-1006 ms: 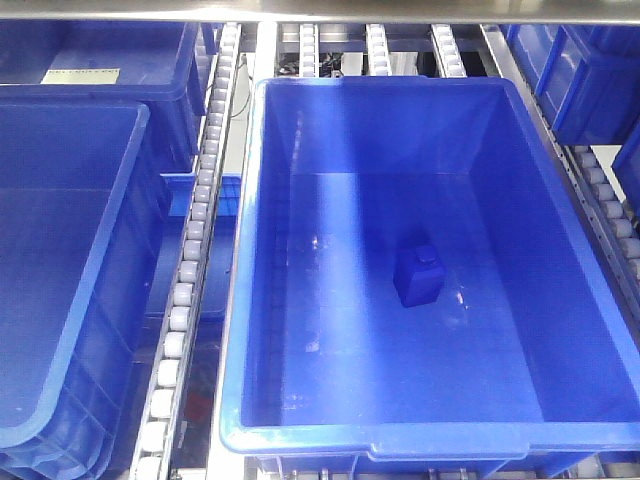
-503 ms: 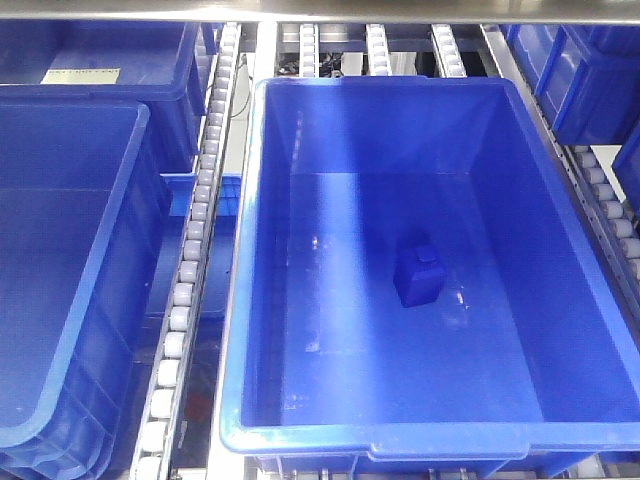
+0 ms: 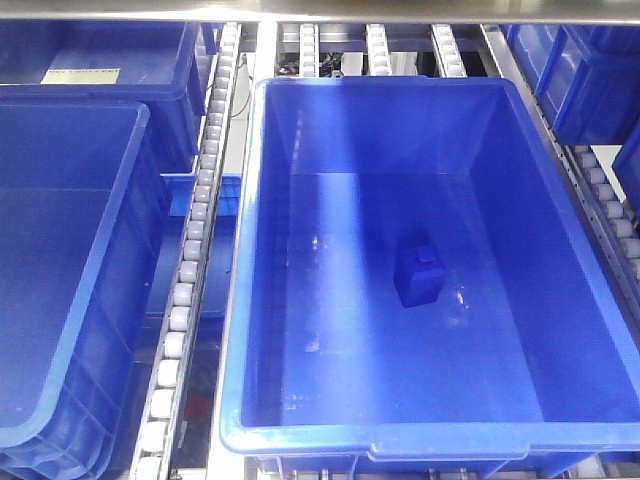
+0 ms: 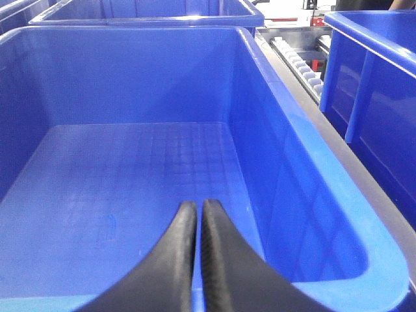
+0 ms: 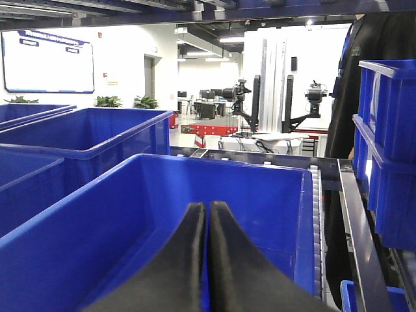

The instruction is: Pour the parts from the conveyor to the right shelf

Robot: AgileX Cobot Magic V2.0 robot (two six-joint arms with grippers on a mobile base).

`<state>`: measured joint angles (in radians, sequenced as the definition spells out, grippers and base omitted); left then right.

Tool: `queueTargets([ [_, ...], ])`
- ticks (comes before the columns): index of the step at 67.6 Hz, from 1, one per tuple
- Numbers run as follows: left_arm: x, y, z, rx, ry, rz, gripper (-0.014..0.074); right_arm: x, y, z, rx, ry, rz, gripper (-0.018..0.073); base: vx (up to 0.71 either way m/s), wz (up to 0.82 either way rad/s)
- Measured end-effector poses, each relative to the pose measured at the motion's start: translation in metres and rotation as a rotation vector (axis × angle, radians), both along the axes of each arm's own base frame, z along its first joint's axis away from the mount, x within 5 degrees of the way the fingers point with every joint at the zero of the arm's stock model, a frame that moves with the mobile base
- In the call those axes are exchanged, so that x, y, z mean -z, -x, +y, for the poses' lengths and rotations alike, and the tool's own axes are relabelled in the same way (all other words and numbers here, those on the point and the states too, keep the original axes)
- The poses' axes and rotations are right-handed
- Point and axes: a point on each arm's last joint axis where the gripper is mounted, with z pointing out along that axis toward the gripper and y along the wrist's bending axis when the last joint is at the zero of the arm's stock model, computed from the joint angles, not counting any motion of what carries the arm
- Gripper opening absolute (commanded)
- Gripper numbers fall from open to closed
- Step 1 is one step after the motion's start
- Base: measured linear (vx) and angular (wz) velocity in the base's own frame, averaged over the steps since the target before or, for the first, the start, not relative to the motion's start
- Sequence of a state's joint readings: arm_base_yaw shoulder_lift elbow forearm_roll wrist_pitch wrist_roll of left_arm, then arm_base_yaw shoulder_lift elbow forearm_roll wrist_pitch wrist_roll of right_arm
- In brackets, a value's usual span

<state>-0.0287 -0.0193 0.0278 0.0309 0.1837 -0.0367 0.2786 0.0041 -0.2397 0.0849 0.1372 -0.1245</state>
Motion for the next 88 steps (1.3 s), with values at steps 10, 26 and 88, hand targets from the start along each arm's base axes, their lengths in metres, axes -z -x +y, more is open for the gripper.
queueTargets([
  [10,0.0,0.0,0.0,0.0,0.0,0.0,-0.0006,0.0,0.0,0.0,0.0,0.0,0.0,-0.0009,0.0,0.0],
  [26,0.0,0.0,0.0,0.0,0.0,0.0,-0.0006,0.0,0.0,-0.002,0.045,0.007,-0.002,-0.0009,0.0,0.0],
  [88,0.0,0.0,0.0,0.0,0.0,0.0,-0.0006,0.071,-0.021,-0.017,0.37,-0.054,0.079,-0.0009,0.0,0.0],
])
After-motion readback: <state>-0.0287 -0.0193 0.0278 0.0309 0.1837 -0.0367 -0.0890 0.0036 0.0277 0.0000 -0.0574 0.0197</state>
